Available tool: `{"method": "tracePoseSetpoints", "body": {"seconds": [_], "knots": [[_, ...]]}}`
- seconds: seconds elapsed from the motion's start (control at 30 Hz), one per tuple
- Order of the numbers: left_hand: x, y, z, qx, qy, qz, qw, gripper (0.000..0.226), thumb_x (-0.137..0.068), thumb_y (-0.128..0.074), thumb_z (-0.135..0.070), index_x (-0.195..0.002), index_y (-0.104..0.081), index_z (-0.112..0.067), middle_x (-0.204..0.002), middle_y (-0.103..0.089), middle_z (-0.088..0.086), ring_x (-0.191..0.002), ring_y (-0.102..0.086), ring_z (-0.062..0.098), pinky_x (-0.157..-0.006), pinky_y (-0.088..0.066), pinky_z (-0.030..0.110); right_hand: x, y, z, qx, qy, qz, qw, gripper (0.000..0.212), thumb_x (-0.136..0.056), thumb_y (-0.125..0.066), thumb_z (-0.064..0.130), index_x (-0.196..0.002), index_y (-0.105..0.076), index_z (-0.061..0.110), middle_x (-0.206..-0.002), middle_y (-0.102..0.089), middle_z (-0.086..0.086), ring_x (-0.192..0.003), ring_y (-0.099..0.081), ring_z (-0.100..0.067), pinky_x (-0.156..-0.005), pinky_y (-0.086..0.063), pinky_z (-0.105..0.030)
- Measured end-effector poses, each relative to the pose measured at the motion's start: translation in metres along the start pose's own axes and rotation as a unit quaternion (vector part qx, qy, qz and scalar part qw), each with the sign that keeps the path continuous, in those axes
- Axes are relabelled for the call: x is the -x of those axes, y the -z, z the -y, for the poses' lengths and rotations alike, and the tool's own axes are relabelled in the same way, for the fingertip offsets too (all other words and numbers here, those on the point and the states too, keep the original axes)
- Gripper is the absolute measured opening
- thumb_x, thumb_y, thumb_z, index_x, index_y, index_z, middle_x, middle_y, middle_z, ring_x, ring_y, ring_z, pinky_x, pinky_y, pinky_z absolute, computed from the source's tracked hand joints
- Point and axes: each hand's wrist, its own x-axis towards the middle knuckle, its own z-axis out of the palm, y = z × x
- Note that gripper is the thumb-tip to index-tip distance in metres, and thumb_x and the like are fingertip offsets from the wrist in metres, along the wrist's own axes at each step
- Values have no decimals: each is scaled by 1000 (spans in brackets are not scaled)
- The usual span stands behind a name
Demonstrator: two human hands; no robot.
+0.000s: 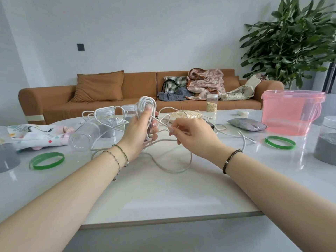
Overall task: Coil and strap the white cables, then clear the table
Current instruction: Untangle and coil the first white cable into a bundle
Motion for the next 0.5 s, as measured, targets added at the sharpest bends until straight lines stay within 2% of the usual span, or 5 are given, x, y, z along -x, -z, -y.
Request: {"method": "tracePoseSetpoints", "body": {"seconds": [0.1, 0.23, 0.37, 0.5], "knots": [[-2, 0, -1, 12, 5, -7, 1000, 39, -104, -41, -47, -83, -49, -15, -62, -43, -1, -52, -39, 11, -53, -32, 24, -1, -3, -3, -13, 16, 6, 1000, 21, -97, -56, 35, -79, -63, 28, -61, -65, 4, -62, -60, -15, -67, -54, -40], [0, 0, 3, -54, 14, 28, 998, 42, -99, -46, -52, -97, -56, -11, -67, -50, -2, -54, -46, 10, -52, -41, 22, 0, -7, -4, -10, 56, 25, 998, 18, -95, -57, 32, -79, -64, 29, -61, -62, 1, -62, -58, -21, -66, -52, -41], [1, 0, 6, -77, 17, 59, 995, 37, -101, -48, -47, -82, -52, -15, -69, -48, -2, -60, -46, 14, -52, -41, 22, 1, -7, -3, 4, 82, 32, 996, 18, -96, -58, 32, -82, -68, 25, -63, -63, 4, -60, -56, -15, -64, -51, -40], [2, 1, 7, -101, 16, 82, 991, 36, -101, -50, -44, -77, -53, -17, -70, -48, -3, -67, -51, 17, -56, -41, 24, 0, -8, -4, 15, 80, 47, 996, 18, -96, -59, 32, -83, -68, 26, -64, -65, 3, -62, -57, -16, -65, -52, -40]]}}
